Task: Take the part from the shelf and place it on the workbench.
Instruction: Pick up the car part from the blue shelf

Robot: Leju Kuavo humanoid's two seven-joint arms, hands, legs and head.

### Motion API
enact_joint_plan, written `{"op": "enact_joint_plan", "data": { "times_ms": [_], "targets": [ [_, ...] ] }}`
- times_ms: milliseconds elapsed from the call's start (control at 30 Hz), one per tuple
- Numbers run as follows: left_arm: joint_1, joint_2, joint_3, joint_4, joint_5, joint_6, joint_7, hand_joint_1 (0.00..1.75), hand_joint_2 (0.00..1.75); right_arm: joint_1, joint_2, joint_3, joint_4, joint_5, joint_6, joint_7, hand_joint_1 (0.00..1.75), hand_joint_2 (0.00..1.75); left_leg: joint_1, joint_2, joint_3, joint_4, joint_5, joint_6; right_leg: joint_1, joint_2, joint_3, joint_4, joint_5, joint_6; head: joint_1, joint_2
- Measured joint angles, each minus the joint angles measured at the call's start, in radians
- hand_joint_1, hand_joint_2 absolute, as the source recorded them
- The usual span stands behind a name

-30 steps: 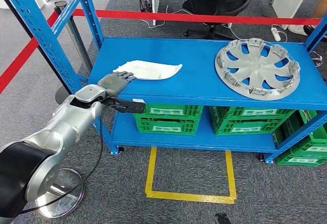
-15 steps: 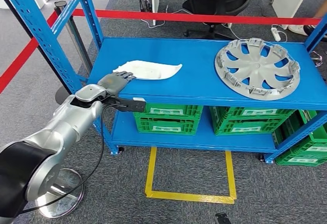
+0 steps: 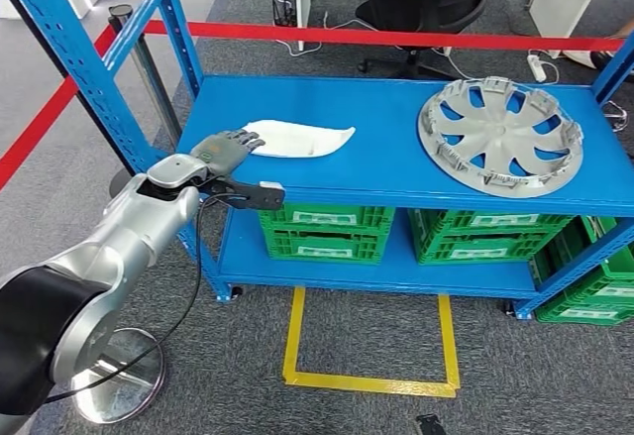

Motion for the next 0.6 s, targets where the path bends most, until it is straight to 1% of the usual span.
{"op": "enact_joint_plan", "data": {
  "times_ms": [33, 67, 100, 133, 167, 200, 267, 300, 333, 367, 400, 467, 500, 533, 567, 600],
  "targets": [
    [0.001, -0.001, -0.001, 0.000, 0.000, 0.000, 0.000, 0.00, 0.00, 0.002, 0.000, 0.000, 0.000, 0.000, 0.000, 0.000, 0.00, 0.00, 0.002, -0.001, 0.000, 0.002, -0.002, -0.004, -0.004, 0.000, -0.001, -0.003, 0.013, 0.005, 0.000, 0.000],
    [0.001, -0.001, -0.001, 0.000, 0.000, 0.000, 0.000, 0.00, 0.00, 0.002, 0.000, 0.000, 0.000, 0.000, 0.000, 0.000, 0.00, 0.00, 0.006, -0.002, 0.001, 0.006, -0.006, -0.011, -0.010, -0.001, 0.018, -0.046, 0.042, 0.011, 0.001, 0.000],
    [0.001, -0.001, -0.001, 0.000, 0.000, 0.000, 0.000, 0.00, 0.00, 0.002, 0.000, 0.000, 0.000, 0.000, 0.000, 0.000, 0.00, 0.00, 0.010, -0.003, 0.001, 0.013, -0.012, -0.020, -0.018, -0.003, 0.050, -0.114, 0.076, 0.020, 0.001, 0.000],
    [-0.001, -0.001, -0.002, 0.000, 0.000, 0.000, 0.000, 0.00, 0.00, 0.002, 0.002, 0.000, 0.002, 0.000, 0.000, 0.000, 0.00, 0.00, 0.011, -0.004, -0.002, 0.023, -0.019, -0.031, -0.023, -0.001, 0.081, -0.173, 0.099, 0.026, 0.004, 0.000],
    [-0.003, 0.000, -0.002, 0.000, 0.000, 0.000, 0.000, 0.00, 0.00, 0.002, 0.004, 0.000, 0.004, 0.000, 0.000, 0.000, 0.00, 0.00, 0.011, -0.006, -0.006, 0.034, -0.025, -0.040, -0.027, 0.003, 0.103, -0.213, 0.111, 0.024, 0.005, 0.000],
    [-0.005, 0.001, -0.002, 0.000, 0.000, 0.000, 0.001, 0.00, 0.00, 0.003, 0.005, 0.000, 0.005, 0.000, 0.000, 0.000, 0.00, 0.00, 0.010, -0.007, -0.009, 0.041, -0.029, -0.048, -0.028, 0.007, 0.112, -0.231, 0.111, 0.017, 0.004, 0.000],
    [-0.005, 0.001, -0.003, 0.000, 0.000, -0.001, 0.001, 0.00, 0.00, 0.002, 0.006, 0.000, 0.007, 0.000, 0.000, 0.000, 0.00, 0.00, 0.011, -0.009, -0.010, 0.043, -0.029, -0.056, -0.025, 0.013, 0.110, -0.224, 0.104, -0.012, -0.002, 0.000],
    [-0.005, 0.001, -0.003, 0.000, 0.000, -0.001, 0.001, 0.00, 0.00, 0.002, 0.006, 0.000, 0.007, 0.000, 0.000, 0.000, 0.00, 0.00, 0.013, -0.008, -0.009, 0.043, -0.031, -0.059, -0.023, 0.013, 0.110, -0.223, 0.103, -0.021, -0.005, 0.000],
    [-0.005, 0.000, -0.004, 0.000, 0.000, -0.001, 0.001, 0.00, 0.00, 0.002, 0.006, 0.000, 0.007, 0.000, 0.000, 0.000, 0.00, 0.00, 0.015, -0.005, -0.014, 0.055, -0.040, -0.060, -0.021, 0.014, 0.112, -0.223, 0.102, -0.030, -0.006, 0.000],
    [-0.006, 0.000, -0.005, 0.000, 0.000, -0.001, 0.001, 0.00, 0.00, 0.001, 0.005, 0.000, 0.007, 0.000, 0.000, 0.000, 0.00, 0.00, 0.015, -0.003, -0.030, 0.088, -0.058, -0.061, -0.020, 0.014, 0.114, -0.224, 0.101, -0.038, -0.008, 0.000],
    [-0.006, 0.000, -0.005, 0.000, 0.000, -0.001, 0.001, 0.00, 0.00, 0.001, 0.005, 0.000, 0.007, 0.000, 0.000, 0.000, 0.00, 0.00, 0.014, -0.001, -0.059, 0.143, -0.084, -0.061, -0.019, 0.015, 0.117, -0.224, 0.099, -0.044, -0.011, 0.000],
    [-0.004, 0.000, -0.006, 0.000, 0.000, -0.001, 0.001, 0.00, 0.00, 0.001, 0.005, 0.000, 0.007, 0.000, 0.000, 0.000, 0.00, 0.00, 0.011, 0.000, -0.140, 0.285, -0.135, -0.058, -0.015, 0.014, 0.123, -0.225, 0.093, -0.053, -0.015, 0.000],
    [-0.001, 0.001, -0.006, 0.000, 0.000, -0.001, 0.001, 0.00, 0.00, 0.001, 0.005, 0.000, 0.007, 0.000, 0.000, 0.000, 0.00, 0.00, 0.010, 0.000, -0.171, 0.332, -0.141, -0.055, -0.013, 0.014, 0.127, -0.225, 0.090, -0.055, -0.015, 0.000],
    [0.001, 0.001, -0.006, 0.000, 0.000, -0.001, 0.001, 0.00, 0.00, 0.001, 0.005, 0.000, 0.007, 0.000, 0.000, 0.000, 0.00, 0.00, 0.009, 0.000, -0.184, 0.341, -0.127, -0.051, -0.011, 0.014, 0.131, -0.225, 0.086, -0.055, -0.016, 0.000],
    [0.002, 0.001, -0.006, 0.000, 0.000, -0.001, 0.001, 0.00, 0.00, 0.001, 0.005, 0.000, 0.007, 0.000, 0.000, 0.000, 0.00, 0.00, 0.008, 0.000, -0.177, 0.312, -0.096, -0.046, -0.010, 0.014, 0.137, -0.225, 0.082, -0.055, -0.015, 0.000],
    [0.001, 0.001, -0.007, 0.000, 0.000, -0.001, 0.001, 0.00, 0.00, 0.001, 0.005, 0.000, 0.007, 0.000, 0.000, 0.000, 0.00, 0.00, 0.006, 0.000, -0.153, 0.252, -0.053, -0.041, -0.010, 0.014, 0.143, -0.225, 0.077, -0.053, -0.016, 0.000]
  ]
}}
